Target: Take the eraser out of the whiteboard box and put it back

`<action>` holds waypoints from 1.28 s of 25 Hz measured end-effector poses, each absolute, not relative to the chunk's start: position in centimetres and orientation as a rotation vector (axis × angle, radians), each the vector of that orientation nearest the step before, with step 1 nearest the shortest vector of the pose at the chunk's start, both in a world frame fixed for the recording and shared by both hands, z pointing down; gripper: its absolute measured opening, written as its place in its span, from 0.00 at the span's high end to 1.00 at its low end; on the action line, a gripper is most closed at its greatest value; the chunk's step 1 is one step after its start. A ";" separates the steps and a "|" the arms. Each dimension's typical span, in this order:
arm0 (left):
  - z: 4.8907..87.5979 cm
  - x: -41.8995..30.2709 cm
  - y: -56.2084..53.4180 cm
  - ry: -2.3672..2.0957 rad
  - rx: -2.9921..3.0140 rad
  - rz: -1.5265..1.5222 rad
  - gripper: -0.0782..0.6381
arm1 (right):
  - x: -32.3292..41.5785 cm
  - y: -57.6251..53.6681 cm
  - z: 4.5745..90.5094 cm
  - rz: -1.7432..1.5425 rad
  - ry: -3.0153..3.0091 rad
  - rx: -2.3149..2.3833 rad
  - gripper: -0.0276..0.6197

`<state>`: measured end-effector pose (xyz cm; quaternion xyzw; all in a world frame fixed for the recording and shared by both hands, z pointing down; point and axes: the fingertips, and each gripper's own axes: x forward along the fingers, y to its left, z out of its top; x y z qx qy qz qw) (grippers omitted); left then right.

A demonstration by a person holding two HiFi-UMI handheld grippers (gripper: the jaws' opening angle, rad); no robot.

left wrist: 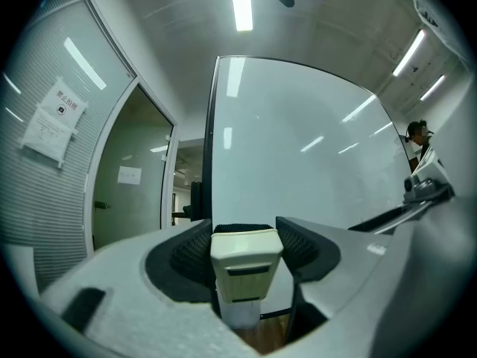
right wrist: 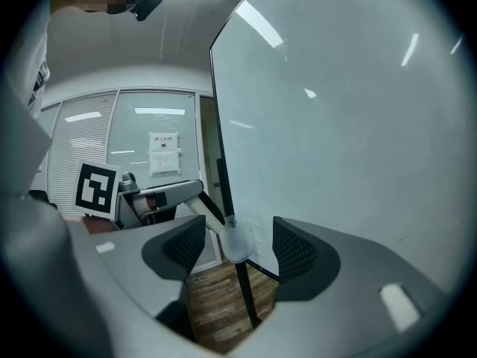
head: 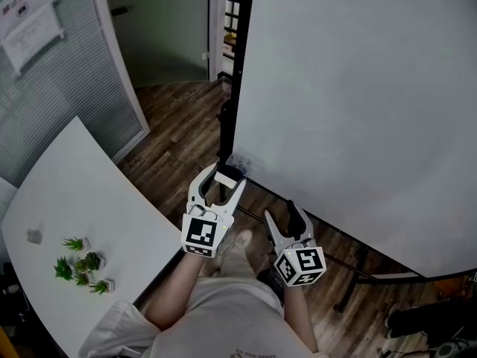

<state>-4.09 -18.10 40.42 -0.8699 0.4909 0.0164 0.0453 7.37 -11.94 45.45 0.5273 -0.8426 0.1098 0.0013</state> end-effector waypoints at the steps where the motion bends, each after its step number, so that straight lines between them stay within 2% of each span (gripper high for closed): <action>1: 40.4 -4.2 -17.8 1.499 -2.657 0.051 0.52 | 7.4 -11.8 45.4 0.346 -2.645 1.658 0.52; 32: 39.1 -5.4 -11.7 1.488 -2.643 0.065 0.52 | 8.4 -7.7 44.4 0.318 -2.633 1.739 0.52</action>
